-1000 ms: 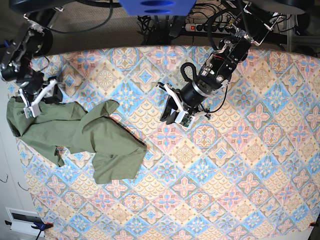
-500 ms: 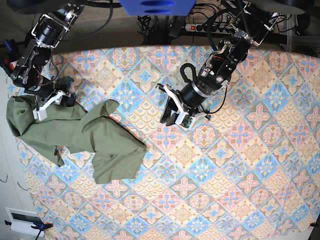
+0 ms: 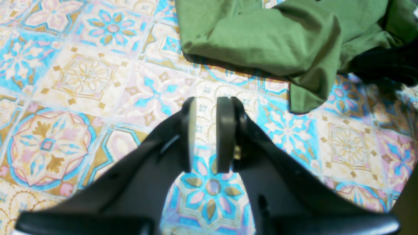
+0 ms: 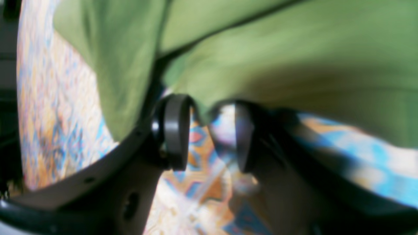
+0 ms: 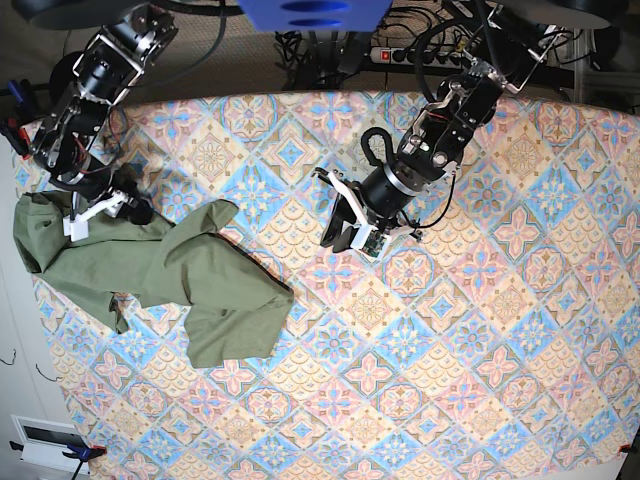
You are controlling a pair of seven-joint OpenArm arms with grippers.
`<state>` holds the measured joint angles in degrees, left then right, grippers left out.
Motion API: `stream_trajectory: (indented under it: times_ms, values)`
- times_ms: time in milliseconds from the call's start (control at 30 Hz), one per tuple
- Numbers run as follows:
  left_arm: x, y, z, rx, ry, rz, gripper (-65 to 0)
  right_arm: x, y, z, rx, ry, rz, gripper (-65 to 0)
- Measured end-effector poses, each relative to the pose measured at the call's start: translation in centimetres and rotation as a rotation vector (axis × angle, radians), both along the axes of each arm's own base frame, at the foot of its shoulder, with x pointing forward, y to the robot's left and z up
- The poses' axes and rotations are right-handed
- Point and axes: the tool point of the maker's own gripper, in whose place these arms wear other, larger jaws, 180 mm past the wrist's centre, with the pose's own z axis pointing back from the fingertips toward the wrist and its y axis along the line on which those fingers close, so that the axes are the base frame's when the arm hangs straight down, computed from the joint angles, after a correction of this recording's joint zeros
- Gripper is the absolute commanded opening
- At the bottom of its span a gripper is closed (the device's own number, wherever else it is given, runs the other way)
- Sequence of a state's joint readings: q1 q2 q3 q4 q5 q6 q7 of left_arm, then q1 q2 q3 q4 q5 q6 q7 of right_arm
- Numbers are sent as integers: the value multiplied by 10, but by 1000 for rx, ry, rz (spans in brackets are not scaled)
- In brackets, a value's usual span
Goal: Layout the t-shirt on the table in an organized manner, then fold the t-shirt properly
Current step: 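Release with the left gripper and regrasp the shirt with the right gripper, then lift the shirt with the right gripper and drag it along the table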
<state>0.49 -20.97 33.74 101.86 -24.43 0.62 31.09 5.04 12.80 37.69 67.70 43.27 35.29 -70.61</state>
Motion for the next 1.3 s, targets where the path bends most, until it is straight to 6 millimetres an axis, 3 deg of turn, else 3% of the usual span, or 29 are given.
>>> stream_trajectory:
  times_ms: [133, 433, 500, 600, 667, 733, 833, 900, 1000, 1133, 1300]
  values:
    - [-1, -1, 0, -3, 2, -3, -538, 25, 7, 7, 66, -47, -16, -424]
    - [-2, 1, -2, 13, -2, -1, -538, 35, 12, -7, 156, -60, -82, -440]
    - [-2, 2, -3, 18, -6, -1, -538, 35, 12, -7, 156, -59, -83, -494]
    - [-2, 1, -2, 18, -6, -2, -538, 32, 12, -8, 146, -48, -80, -629]
    - [-2, 1, -3, 18, -5, -1, -539, 28, 12, -5, 105, -34, -48, -634]
    - [-2, 1, -3, 18, -4, -1, -540, 33, 6, 18, 33, -86, -18, -630]
    - [-3, 1, -3, 18, -2, -1, -540, 50, 2, 78, -31, -296, 38, -633]
    - [-2, 1, -3, 17, -4, -1, -540, 47, 4, 105, -76, -373, 74, -633]
    - [-2, 2, -3, 18, -4, -1, -540, 34, 13, 115, -127, -375, 126, -633]
    - [-3, 1, -4, 17, -1, -1, -541, 41, 27, 153, -158, -482, 186, -633]
    - [-12, 2, -12, 16, 26, 3, -541, 39, 67, 175, -258, -522, 355, -634]
